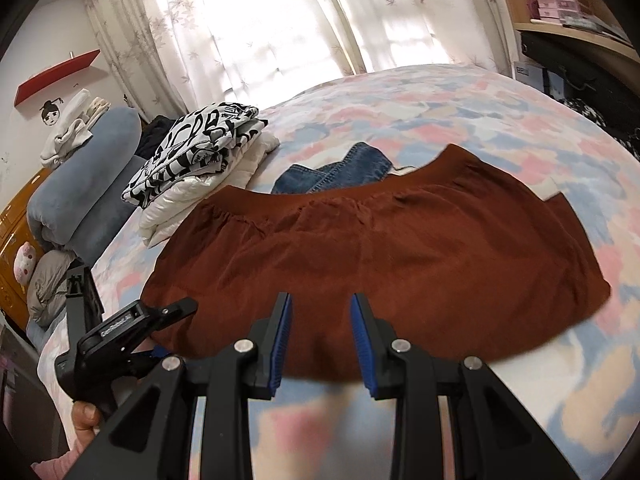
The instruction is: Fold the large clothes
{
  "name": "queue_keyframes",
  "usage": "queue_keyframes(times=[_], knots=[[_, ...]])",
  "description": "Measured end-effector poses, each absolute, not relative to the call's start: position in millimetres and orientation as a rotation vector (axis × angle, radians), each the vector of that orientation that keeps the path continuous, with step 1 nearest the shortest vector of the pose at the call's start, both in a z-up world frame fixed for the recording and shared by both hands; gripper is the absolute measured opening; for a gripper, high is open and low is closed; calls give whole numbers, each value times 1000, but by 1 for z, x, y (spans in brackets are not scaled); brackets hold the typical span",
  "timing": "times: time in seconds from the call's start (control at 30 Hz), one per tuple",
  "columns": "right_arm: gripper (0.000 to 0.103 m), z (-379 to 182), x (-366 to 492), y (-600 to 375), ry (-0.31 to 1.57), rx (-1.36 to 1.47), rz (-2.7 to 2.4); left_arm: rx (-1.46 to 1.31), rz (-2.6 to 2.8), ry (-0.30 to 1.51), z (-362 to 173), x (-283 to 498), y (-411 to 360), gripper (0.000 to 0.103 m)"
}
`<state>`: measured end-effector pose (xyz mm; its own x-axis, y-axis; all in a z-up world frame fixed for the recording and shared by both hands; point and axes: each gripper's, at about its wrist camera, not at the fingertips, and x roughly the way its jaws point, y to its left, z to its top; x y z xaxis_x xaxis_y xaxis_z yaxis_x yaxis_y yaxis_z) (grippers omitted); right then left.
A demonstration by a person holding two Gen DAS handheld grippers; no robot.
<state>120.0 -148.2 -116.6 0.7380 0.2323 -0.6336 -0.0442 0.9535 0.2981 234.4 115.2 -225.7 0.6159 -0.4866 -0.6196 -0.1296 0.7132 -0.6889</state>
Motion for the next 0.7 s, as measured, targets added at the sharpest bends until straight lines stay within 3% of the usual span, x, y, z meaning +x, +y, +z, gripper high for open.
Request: queue_keyframes(times=[0.1, 0.17, 0.23, 0.33, 0.7], knots=[[30, -117, 133, -141, 722, 253, 164, -767, -206, 876, -224, 251, 113, 77], [30, -115, 143, -137, 716, 231, 156, -768, -160, 833, -221, 261, 115, 60], [30, -113, 155, -132, 704, 189, 129, -765, -119, 789, -216, 271, 120, 30], [30, -110, 176, -124, 683, 125, 94, -771, -99, 731, -208, 279, 121, 19], [17, -178, 234, -100, 846, 35, 87, -491, -109, 567, -150, 255, 86, 10]])
